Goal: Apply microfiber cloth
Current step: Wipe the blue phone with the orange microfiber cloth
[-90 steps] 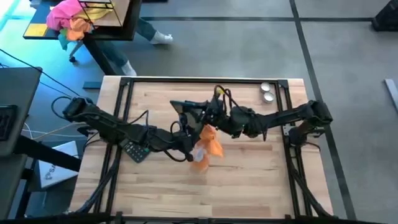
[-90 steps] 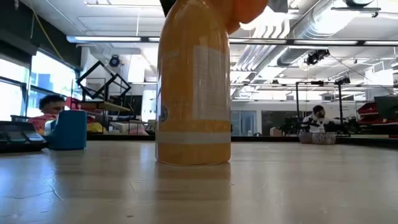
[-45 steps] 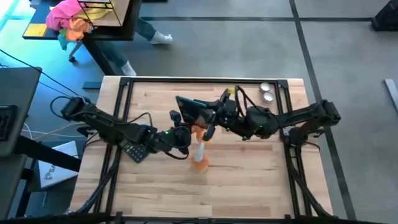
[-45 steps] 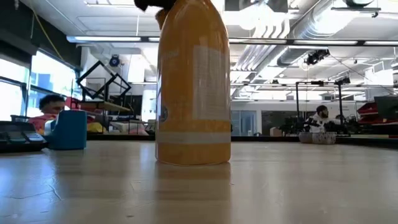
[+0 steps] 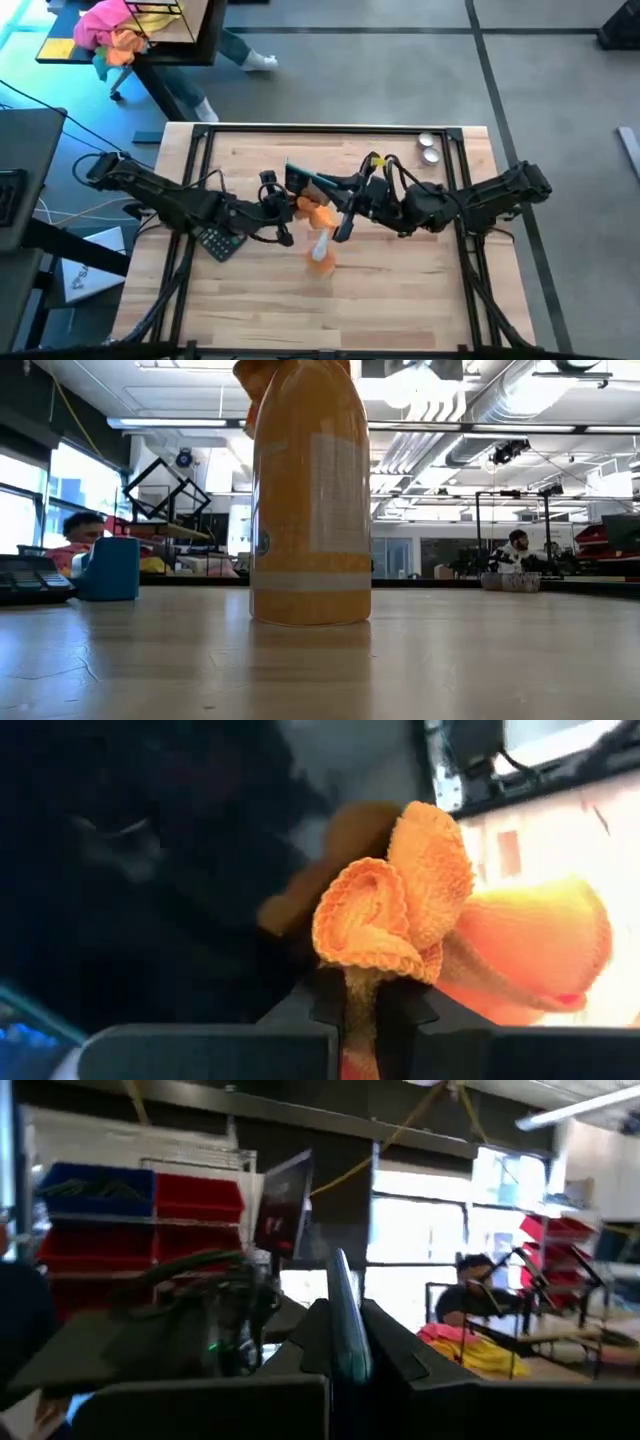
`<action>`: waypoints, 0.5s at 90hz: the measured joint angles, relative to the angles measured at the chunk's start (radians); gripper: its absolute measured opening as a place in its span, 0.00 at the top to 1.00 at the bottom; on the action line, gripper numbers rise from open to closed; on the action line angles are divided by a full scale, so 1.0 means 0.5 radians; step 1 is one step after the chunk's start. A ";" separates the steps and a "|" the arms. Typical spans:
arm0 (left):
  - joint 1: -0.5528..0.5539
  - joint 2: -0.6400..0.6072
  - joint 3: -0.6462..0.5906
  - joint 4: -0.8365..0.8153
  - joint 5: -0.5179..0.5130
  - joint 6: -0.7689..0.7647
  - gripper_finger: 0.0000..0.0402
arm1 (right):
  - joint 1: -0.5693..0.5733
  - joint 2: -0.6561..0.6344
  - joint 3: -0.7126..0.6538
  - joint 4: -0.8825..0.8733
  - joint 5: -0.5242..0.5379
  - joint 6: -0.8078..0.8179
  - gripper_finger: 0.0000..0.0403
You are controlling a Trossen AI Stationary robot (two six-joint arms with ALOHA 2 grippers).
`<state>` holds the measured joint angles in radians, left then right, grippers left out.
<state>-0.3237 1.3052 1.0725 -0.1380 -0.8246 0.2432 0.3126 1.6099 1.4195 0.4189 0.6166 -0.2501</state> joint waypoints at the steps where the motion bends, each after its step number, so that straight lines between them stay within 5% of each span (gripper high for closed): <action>1: 0.004 -0.002 0.000 -0.014 0.001 -0.006 0.99 | 0.001 0.004 0.000 -0.002 -0.006 -0.012 1.00; 17: 0.057 -0.038 0.005 -0.329 0.109 -0.098 0.99 | 0.033 0.094 -0.015 -0.125 0.026 -0.286 1.00; 34: 0.085 -0.130 0.018 -0.758 0.619 -0.219 0.99 | 0.076 0.112 -0.029 -0.207 0.315 -0.662 1.00; 45: 0.074 -0.271 0.018 -0.922 0.825 -0.360 0.99 | 0.073 0.089 -0.013 -0.294 0.323 -0.714 1.00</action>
<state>-0.2868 1.1695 1.0813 -0.5991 -0.4121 0.0630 0.3489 1.6546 1.4130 0.2719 0.7780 -0.6071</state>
